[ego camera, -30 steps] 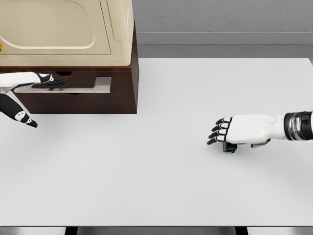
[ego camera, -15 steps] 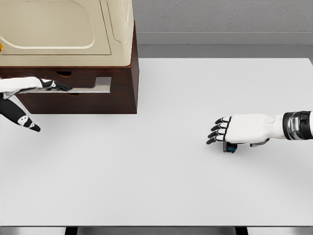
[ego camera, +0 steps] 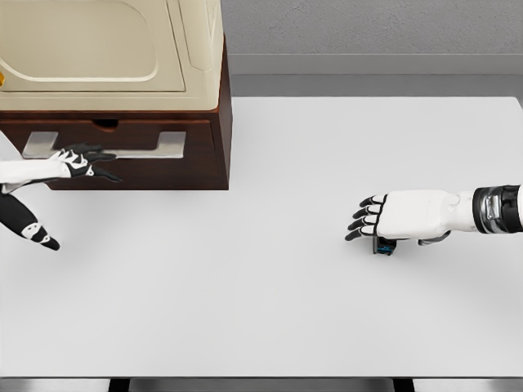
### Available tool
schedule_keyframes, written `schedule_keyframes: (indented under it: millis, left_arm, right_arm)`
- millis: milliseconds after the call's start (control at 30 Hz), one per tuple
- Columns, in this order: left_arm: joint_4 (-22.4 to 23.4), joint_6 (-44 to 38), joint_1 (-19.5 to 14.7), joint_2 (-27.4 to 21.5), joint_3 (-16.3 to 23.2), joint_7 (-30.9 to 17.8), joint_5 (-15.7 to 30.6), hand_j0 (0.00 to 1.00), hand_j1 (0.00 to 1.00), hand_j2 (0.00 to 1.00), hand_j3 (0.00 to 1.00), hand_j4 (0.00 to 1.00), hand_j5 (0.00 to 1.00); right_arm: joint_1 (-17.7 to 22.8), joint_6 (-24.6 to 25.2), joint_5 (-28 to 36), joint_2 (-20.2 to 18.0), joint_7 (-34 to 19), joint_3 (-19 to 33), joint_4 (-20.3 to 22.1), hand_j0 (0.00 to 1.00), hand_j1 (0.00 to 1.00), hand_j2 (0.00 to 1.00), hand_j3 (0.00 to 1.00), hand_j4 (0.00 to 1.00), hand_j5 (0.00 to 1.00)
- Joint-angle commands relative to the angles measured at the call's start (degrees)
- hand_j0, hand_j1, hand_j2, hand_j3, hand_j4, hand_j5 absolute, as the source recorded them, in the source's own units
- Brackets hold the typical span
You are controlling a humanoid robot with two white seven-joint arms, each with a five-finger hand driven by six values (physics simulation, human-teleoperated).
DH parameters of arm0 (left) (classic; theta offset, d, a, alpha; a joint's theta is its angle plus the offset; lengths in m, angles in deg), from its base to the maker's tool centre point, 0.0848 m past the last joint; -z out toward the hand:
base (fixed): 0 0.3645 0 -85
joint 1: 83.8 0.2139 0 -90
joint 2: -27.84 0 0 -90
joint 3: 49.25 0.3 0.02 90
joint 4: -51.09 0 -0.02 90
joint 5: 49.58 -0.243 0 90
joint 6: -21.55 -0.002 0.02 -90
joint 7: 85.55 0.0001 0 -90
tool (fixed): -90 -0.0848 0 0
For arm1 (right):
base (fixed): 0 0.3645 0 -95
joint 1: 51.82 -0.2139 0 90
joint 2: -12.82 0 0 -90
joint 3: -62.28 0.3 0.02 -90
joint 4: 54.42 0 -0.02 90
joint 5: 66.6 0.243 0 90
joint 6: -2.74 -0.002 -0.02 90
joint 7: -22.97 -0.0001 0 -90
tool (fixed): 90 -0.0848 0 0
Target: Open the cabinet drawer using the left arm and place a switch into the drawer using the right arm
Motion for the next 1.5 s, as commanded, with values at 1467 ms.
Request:
schedule_keyframes:
  millis: [1467]
  left_arm:
    - [0.3, 20.6, -0.2, -20.4, 2.6, -4.3, 6.3, 1.0, 1.0, 1.0, 1.0, 1.0, 1.0]
  right_arm:
    - [0.0, 0.1, 0.2, 0.0, 0.0, -0.5, 0.1, 0.85, 0.85, 0.85, 0.85, 0.85, 0.85]
